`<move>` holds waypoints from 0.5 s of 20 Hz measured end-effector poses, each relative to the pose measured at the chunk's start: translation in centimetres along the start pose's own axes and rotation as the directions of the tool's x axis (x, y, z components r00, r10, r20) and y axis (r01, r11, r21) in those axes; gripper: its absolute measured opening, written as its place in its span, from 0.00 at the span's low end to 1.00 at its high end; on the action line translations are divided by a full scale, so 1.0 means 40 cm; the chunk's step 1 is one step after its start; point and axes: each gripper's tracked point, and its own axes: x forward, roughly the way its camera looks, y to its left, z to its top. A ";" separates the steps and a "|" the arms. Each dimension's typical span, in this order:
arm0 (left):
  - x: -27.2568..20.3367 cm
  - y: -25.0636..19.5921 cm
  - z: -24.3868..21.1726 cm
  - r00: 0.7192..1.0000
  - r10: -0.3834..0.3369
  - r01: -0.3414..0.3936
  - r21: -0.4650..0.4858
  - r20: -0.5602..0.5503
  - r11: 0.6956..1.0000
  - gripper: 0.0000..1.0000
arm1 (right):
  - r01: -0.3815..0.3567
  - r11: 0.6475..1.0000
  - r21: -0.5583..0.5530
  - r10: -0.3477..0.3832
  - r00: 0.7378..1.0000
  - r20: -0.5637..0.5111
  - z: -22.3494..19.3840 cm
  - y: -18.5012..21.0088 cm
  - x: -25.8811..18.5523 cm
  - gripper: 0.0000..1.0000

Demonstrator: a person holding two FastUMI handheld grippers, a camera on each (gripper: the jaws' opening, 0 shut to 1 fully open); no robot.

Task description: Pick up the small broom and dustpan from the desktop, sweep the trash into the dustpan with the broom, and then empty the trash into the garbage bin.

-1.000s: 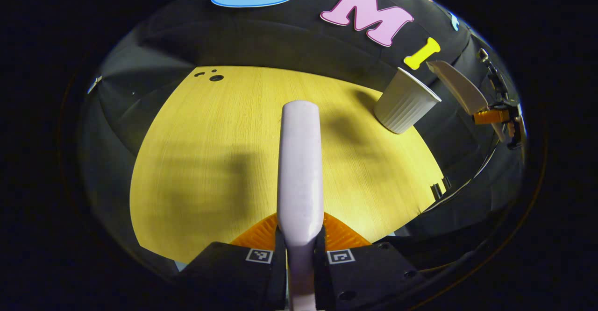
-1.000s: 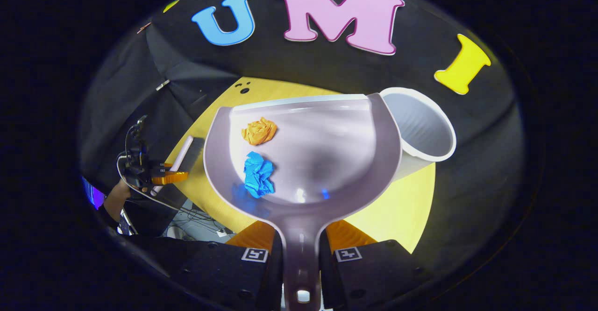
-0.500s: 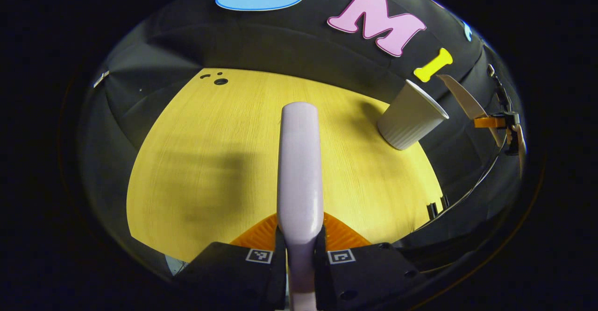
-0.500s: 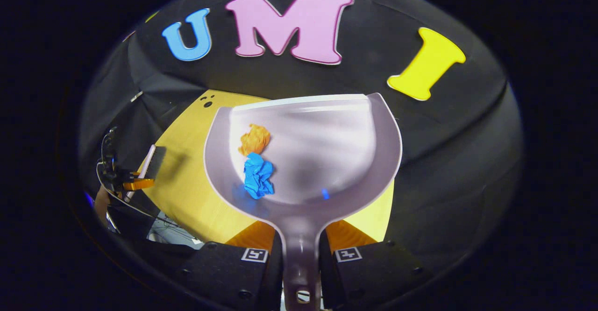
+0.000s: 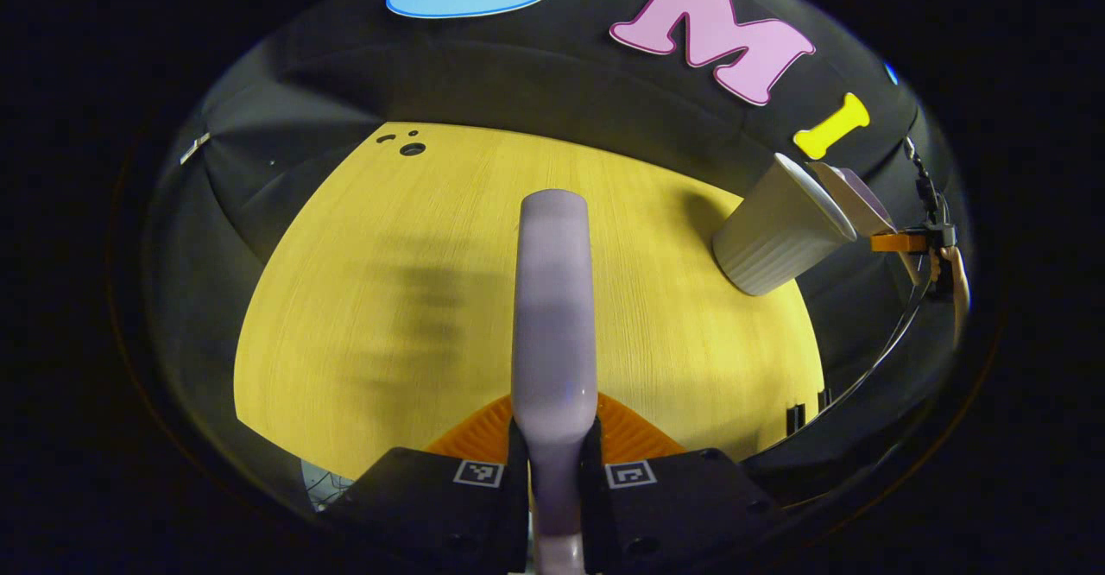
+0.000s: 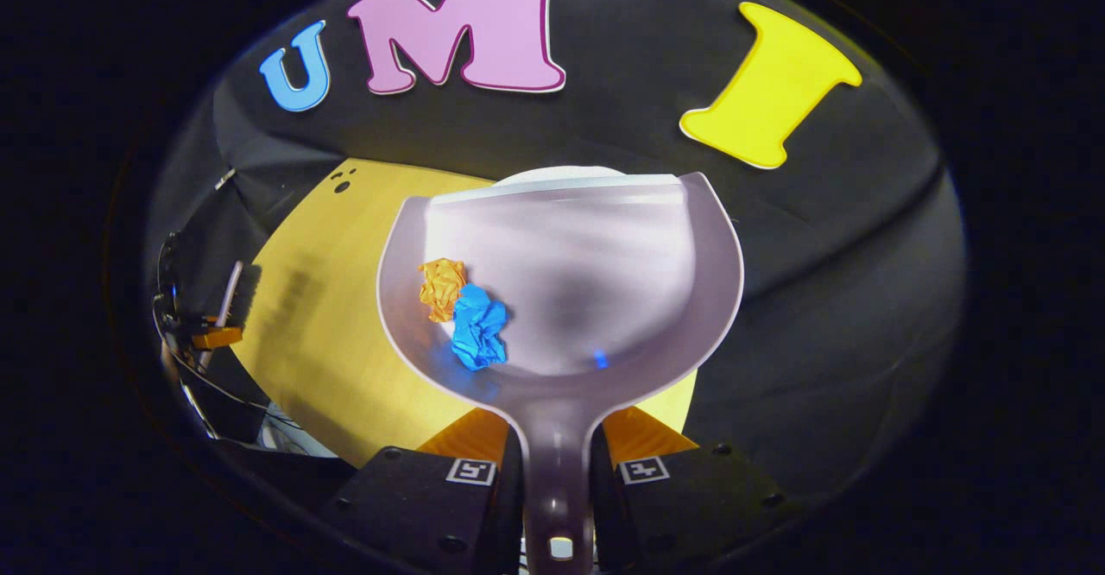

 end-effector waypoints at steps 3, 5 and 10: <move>0.001 -0.043 0.027 1.000 -0.004 0.004 0.005 -0.002 1.000 0.28 | 0.062 0.995 -0.075 -0.061 0.998 0.022 0.042 -0.072 0.010 0.37; 0.003 -0.072 0.042 1.000 -0.022 0.022 0.012 0.000 1.000 0.29 | 0.095 0.990 -0.101 -0.094 0.995 0.018 0.056 -0.111 0.011 0.33; 0.005 -0.110 0.050 0.999 -0.035 0.035 0.060 0.004 0.998 0.27 | 0.181 0.949 -0.260 -0.189 0.982 -0.008 0.063 -0.186 0.029 0.37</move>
